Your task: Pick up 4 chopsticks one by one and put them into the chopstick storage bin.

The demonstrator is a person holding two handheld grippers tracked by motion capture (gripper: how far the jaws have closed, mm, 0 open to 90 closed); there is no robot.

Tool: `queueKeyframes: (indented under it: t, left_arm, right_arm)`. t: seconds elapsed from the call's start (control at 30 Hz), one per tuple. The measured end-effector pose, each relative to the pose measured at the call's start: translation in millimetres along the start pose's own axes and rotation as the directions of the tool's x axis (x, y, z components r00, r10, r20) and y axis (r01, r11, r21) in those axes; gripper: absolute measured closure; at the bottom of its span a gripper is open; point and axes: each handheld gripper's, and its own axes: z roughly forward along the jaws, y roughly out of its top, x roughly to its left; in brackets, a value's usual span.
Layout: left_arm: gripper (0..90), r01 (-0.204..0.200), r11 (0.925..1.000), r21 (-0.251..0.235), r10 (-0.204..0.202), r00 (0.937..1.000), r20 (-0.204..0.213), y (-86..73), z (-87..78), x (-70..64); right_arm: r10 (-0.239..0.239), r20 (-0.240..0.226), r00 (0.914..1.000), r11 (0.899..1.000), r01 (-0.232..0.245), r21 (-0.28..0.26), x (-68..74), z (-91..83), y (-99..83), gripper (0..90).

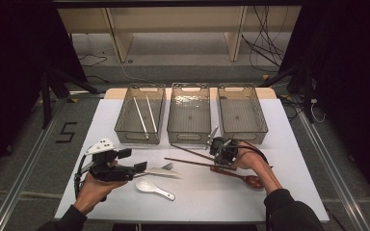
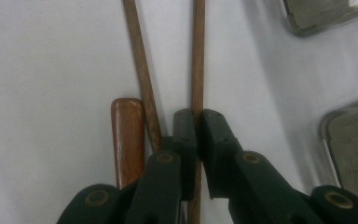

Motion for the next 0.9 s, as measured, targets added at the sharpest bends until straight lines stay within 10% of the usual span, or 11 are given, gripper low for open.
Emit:
queueKeyframes:
  t: [0.27,0.5,0.9]
  left_arm:
    - [15.9,0.011,0.9999,-0.005,-0.011,0.9999,-0.006,-0.4,-0.3,2.3]
    - [15.8,0.033,0.9993,-0.019,-0.033,0.9995,0.002,0.1,1.3,2.3]
    - [15.8,0.100,0.9918,-0.079,-0.095,0.9929,0.072,20.4,23.5,-6.9]
  right_arm:
    - [0.000,0.012,0.9999,0.999,0.000,-0.036,-0.5,-8.1,-0.7,85.4]
    - [0.022,-0.004,0.9998,0.985,-0.022,-0.169,5.5,-34.0,3.3,85.3]
    - [0.069,-0.063,0.9957,0.887,-0.090,-0.452,33.2,-73.3,16.3,85.3]
